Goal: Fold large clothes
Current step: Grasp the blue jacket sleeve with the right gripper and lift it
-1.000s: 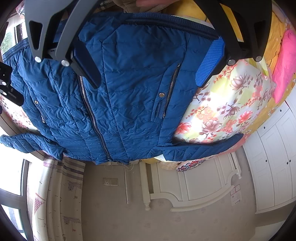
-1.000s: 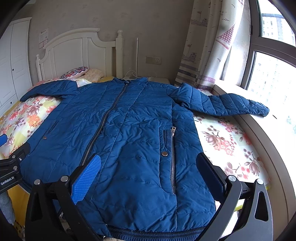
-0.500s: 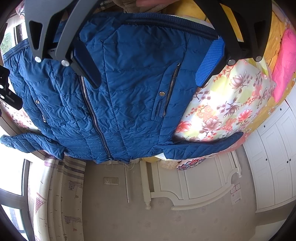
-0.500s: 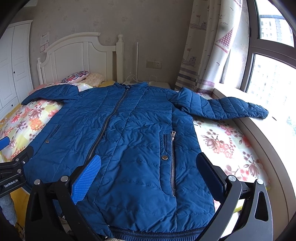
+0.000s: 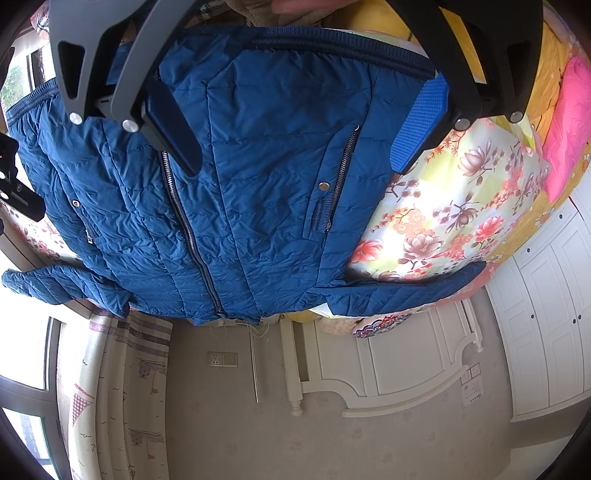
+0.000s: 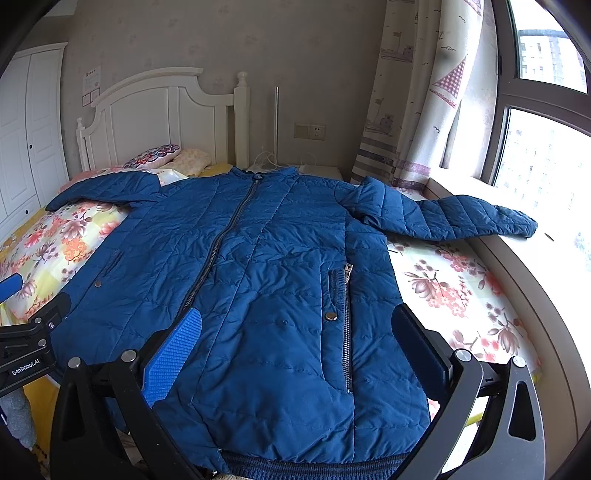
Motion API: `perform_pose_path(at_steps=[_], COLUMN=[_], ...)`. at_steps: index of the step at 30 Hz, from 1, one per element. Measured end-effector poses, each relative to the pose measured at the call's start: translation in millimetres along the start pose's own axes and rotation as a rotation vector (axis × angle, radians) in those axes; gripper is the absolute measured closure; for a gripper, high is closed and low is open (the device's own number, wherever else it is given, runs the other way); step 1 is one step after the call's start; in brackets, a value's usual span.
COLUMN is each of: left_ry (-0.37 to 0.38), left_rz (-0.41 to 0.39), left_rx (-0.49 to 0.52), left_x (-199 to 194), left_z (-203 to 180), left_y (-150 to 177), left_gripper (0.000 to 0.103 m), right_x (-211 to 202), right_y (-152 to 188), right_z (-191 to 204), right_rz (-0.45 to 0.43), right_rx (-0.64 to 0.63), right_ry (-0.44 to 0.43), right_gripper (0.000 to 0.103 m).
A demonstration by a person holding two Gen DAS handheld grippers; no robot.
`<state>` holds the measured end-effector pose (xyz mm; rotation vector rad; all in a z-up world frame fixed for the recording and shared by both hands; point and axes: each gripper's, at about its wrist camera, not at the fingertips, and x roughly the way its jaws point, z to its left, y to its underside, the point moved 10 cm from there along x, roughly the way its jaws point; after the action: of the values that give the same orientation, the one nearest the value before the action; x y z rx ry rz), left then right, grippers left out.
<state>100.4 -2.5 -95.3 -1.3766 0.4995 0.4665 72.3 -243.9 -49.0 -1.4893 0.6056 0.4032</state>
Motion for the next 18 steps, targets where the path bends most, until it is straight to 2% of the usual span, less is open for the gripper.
perform_pose_path(at_steps=[4, 7, 13, 15, 18], left_ry=[0.019, 0.037, 0.067, 0.061, 0.035], left_rz=[0.012, 0.052, 0.172, 0.202, 0.239], left_rx=[0.015, 0.056, 0.093, 0.098, 0.092], left_x=[9, 42, 146, 182, 235], left_z=[-6, -16, -37, -42, -45], left_y=[-6, -25, -80, -95, -114], left_gripper=[0.002, 0.002, 0.002, 0.002, 0.002], right_x=[12, 44, 124, 158, 198], right_y=[-7, -13, -30, -32, -37], right_z=[-12, -51, -176, -217, -260], right_rz=[-0.007, 0.055, 0.131, 0.170, 0.204], right_rx=[0.046, 0.161, 0.411, 0.501, 0.567], right_ry=[-0.067, -0.060, 0.104, 0.153, 0.217], right_gripper=[0.004, 0.004, 0.004, 0.004, 0.004])
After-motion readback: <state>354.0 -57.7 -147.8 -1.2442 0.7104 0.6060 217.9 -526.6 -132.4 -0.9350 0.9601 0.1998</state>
